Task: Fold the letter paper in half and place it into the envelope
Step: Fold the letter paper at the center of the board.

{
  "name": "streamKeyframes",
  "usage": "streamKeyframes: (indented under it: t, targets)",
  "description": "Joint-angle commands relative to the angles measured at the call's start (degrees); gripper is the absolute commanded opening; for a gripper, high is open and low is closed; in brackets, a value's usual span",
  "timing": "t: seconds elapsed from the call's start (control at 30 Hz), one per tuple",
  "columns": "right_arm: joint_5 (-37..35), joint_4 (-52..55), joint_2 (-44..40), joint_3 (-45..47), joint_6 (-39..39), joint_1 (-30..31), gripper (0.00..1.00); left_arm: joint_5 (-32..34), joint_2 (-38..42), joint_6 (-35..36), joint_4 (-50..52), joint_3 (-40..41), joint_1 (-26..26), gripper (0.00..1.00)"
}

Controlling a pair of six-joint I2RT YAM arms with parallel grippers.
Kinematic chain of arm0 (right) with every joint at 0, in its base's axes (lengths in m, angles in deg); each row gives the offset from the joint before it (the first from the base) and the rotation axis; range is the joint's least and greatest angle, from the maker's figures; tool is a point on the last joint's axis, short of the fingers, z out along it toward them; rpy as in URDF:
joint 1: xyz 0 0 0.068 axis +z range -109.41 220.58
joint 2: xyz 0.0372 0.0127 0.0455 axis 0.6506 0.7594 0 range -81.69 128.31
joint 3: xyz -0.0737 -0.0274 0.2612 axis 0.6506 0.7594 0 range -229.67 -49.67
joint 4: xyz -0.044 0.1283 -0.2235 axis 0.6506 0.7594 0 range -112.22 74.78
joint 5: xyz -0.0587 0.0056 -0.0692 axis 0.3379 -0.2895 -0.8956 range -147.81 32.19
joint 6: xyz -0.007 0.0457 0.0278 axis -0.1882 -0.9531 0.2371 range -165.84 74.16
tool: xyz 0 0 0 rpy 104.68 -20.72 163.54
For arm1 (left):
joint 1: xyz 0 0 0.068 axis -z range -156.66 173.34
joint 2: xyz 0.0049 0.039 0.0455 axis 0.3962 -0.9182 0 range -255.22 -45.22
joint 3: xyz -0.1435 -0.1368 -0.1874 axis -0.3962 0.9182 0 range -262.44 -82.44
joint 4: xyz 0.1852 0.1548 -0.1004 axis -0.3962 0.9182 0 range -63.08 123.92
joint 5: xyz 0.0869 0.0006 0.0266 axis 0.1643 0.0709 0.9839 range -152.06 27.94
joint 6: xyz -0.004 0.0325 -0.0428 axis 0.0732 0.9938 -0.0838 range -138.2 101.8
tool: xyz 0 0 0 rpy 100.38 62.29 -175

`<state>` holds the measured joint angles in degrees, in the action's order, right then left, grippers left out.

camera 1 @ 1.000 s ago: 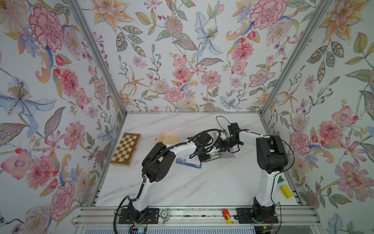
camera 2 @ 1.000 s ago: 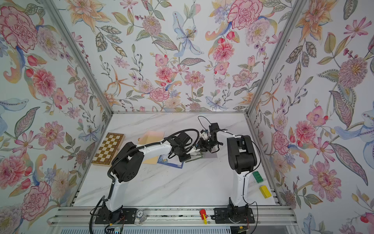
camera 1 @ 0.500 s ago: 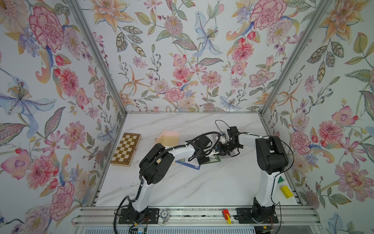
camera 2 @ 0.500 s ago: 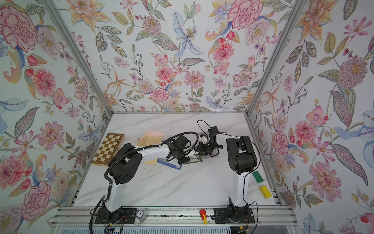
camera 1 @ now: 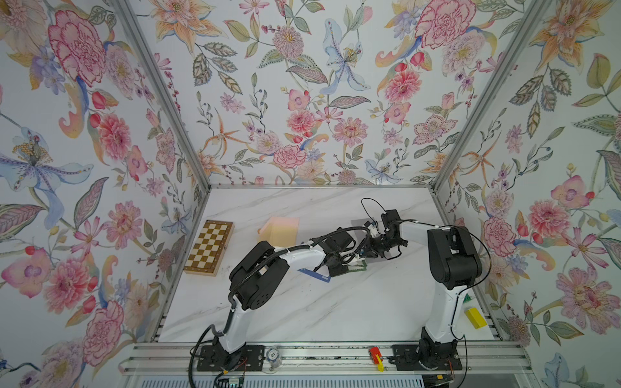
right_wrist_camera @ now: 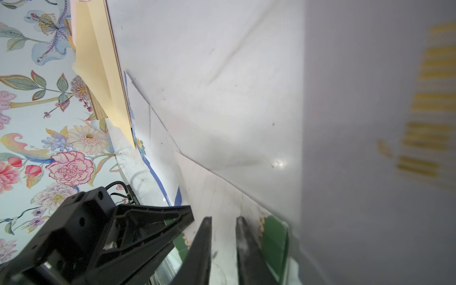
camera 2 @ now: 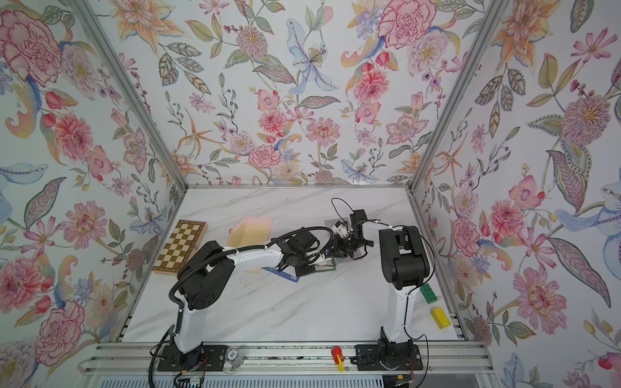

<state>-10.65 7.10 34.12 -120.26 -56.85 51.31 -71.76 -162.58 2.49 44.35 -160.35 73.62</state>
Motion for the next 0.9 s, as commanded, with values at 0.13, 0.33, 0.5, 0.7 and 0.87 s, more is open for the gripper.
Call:
streamKeyframes:
  t: [0.13,0.33,0.5,0.7,0.87]
  targets:
    - [4.93,6.6,-1.84,-4.33,5.4,-0.71,0.19,3.03,6.87,5.25,-7.49,6.6,1.13,0.0]
    - [5.93,7.48,-1.24,-5.23,5.77,1.14,0.17,1.68,7.84,7.19,-7.98,8.41,1.32,0.0]
    - [5.91,7.42,0.46,-6.07,5.57,3.57,0.16,0.11,8.94,7.77,-8.64,10.05,1.4,0.0]
    - [5.66,7.41,2.49,-7.61,4.85,6.5,0.16,0.03,8.79,8.48,-8.62,10.81,1.91,0.0]
    - [5.49,7.44,4.15,-7.83,4.77,7.59,0.15,0.28,8.87,8.93,-9.37,11.81,2.36,0.0]
